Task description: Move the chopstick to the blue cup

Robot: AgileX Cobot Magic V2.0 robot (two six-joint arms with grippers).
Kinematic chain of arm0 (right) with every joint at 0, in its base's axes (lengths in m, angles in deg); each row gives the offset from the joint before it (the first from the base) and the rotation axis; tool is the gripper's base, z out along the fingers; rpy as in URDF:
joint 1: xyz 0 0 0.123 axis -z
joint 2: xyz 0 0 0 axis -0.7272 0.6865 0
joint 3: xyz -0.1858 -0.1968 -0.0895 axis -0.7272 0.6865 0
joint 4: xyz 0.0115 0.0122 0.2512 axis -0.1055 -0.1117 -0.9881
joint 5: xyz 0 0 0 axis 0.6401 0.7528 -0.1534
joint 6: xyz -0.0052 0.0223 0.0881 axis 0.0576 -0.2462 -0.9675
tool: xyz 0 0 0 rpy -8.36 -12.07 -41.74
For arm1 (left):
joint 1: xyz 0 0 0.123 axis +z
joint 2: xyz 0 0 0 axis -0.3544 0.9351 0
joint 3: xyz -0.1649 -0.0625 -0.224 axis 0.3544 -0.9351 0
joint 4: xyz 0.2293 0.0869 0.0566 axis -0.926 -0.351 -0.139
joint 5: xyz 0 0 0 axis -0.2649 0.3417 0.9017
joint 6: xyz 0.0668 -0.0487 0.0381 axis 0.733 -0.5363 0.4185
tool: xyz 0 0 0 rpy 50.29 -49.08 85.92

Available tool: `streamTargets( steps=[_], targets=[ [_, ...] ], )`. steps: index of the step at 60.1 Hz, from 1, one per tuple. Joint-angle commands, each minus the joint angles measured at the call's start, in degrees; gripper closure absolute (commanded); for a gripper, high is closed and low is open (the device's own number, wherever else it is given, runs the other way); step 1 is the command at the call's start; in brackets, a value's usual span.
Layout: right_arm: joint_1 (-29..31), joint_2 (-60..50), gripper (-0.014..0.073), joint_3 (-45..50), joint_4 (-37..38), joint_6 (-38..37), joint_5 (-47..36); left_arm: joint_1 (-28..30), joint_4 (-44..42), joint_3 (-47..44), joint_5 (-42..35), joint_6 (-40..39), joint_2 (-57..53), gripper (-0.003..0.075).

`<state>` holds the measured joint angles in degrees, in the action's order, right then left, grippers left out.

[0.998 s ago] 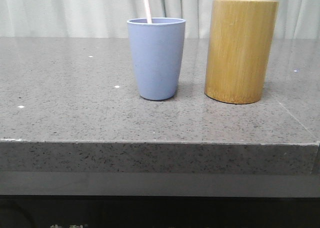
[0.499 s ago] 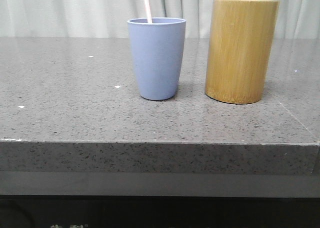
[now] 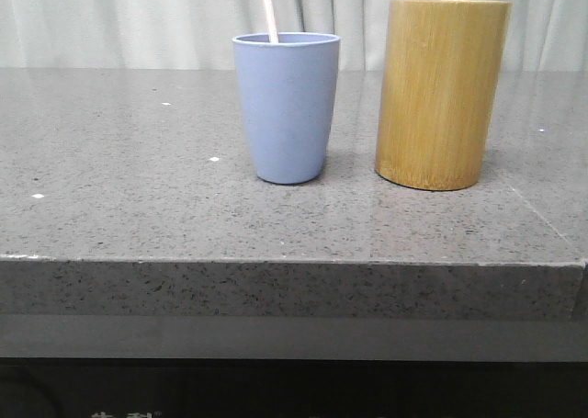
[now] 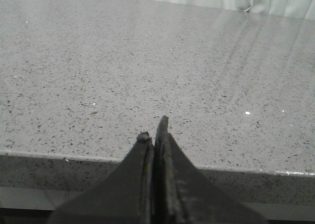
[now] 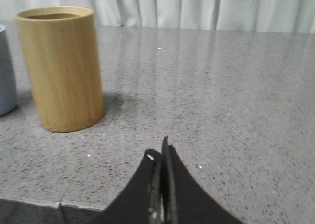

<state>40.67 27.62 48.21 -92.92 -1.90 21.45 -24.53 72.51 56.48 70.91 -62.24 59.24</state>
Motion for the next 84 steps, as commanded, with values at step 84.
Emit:
streamTargets(
  steps=[84],
  targets=[
    [1.22, -3.3, 0.0672, 3.19, 0.94, -1.74, -2.71, 0.21, 0.61, -0.53, -4.38, -0.47, -1.29, 0.0739]
  ],
)
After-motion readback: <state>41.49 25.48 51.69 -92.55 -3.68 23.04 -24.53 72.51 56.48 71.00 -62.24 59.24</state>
